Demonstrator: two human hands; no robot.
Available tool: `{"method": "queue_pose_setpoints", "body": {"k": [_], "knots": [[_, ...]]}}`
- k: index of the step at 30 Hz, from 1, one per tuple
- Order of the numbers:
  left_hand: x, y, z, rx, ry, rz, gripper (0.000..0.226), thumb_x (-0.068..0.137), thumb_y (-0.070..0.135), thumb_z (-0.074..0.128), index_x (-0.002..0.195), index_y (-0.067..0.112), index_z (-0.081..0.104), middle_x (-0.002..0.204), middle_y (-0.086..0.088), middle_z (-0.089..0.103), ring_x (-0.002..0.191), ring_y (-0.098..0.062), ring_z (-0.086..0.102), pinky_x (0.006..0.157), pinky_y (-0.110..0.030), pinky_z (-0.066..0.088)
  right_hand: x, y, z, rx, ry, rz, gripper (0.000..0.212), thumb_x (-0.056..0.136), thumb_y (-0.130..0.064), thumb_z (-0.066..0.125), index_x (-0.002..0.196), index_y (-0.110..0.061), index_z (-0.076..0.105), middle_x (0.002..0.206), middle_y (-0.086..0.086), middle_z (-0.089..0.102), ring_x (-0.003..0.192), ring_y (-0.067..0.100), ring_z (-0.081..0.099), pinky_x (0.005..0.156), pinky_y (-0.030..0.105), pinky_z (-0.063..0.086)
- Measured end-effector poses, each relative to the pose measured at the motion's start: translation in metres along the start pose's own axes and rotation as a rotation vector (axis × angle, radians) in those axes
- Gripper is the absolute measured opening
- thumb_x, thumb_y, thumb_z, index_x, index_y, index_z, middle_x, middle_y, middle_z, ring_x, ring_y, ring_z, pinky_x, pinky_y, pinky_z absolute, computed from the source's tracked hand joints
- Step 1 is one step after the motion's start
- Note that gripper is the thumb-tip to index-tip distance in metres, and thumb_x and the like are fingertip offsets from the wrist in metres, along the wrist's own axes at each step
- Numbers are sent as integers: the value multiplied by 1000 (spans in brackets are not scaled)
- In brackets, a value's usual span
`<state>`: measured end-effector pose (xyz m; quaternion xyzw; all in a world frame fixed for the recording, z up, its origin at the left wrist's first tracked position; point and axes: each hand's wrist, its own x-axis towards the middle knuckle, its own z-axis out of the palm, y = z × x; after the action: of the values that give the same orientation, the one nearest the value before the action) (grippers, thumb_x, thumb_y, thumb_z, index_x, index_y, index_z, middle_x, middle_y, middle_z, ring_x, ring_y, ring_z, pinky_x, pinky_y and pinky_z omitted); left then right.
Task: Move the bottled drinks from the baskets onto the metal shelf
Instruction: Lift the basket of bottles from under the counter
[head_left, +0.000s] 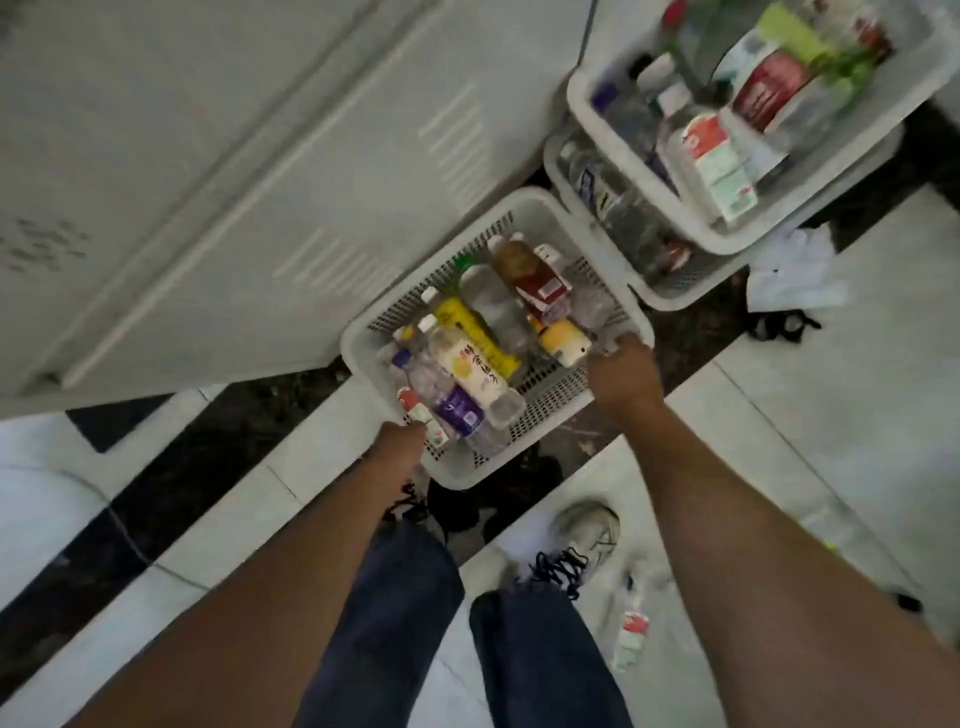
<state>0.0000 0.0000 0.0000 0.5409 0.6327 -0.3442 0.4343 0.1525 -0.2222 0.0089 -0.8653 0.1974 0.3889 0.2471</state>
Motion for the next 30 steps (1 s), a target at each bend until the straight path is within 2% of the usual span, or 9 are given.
{"method": "queue_pose_setpoints", "body": {"k": [2, 5, 8, 13, 18, 22, 25, 28, 30], "knots": [[39, 0, 2, -124, 49, -48, 44, 95, 29, 57, 127, 0, 56, 122, -16, 61, 109, -33, 59, 85, -36, 49, 41, 11, 9, -11, 54, 33, 52, 94, -22, 57, 141, -6, 44, 141, 22, 46, 130, 40, 47, 104, 45, 44], [90, -3, 2, -299, 66, -68, 56, 88, 38, 67, 132, 5, 53, 121, -15, 62, 99, -30, 62, 70, -30, 48, 95, 20, 18, 21, 88, 122, 69, 90, -28, 63, 148, -4, 34, 148, 20, 40, 135, 41, 42, 109, 50, 41], [124, -2, 8, -421, 90, -26, 51, 88, 34, 68, 129, 7, 56, 117, -16, 65, 93, -28, 63, 70, -31, 49, 133, 30, 29, 40, 80, 93, 78, 88, -27, 67, 152, -4, 27, 152, 19, 35, 139, 38, 38, 113, 46, 37], [151, -2, 8, -648, 136, -37, 36, 77, 22, 79, 108, 12, 63, 96, -9, 69, 83, -24, 67, 68, -34, 54, 169, 35, 25, 165, 44, 18, 49, 87, -26, 66, 131, -5, 60, 128, 15, 63, 119, 32, 59, 84, 29, 44], [152, -14, 9, -428, 217, 38, 15, 77, 11, 73, 85, 12, 61, 82, -7, 65, 70, -20, 62, 56, -25, 46, 162, 44, 23, 112, 64, -31, 55, 87, -35, 64, 134, -8, 58, 131, 15, 61, 121, 33, 57, 87, 28, 40], [161, -14, -7, -385, 199, 27, 30, 75, 7, 75, 102, 7, 61, 88, -9, 65, 81, -27, 64, 70, -31, 51, 149, 54, 21, 64, -30, 70, 64, 86, -40, 67, 139, -8, 53, 138, 18, 56, 125, 37, 54, 99, 38, 44], [169, -14, -14, -361, 171, -27, 44, 75, 11, 75, 116, 4, 62, 100, -12, 66, 86, -28, 64, 77, -33, 52, 140, 59, 26, -14, -60, 116, 65, 85, -41, 68, 138, -7, 53, 135, 19, 57, 122, 39, 55, 96, 42, 47], [171, -9, -14, -343, 194, -68, 53, 78, 18, 75, 126, 5, 58, 102, -12, 64, 81, -26, 61, 73, -33, 50, 130, 41, 41, 111, 55, -2, 60, 84, -37, 67, 134, -8, 53, 128, 14, 59, 111, 31, 58, 85, 32, 44], [169, -3, -16, -322, 180, -95, 54, 81, 22, 75, 129, 6, 55, 105, -13, 62, 78, -24, 59, 67, -31, 49, 134, 21, 44, 349, 53, -11, 49, 87, -26, 67, 131, -8, 56, 123, 9, 61, 98, 20, 61, 77, 19, 47]]}}
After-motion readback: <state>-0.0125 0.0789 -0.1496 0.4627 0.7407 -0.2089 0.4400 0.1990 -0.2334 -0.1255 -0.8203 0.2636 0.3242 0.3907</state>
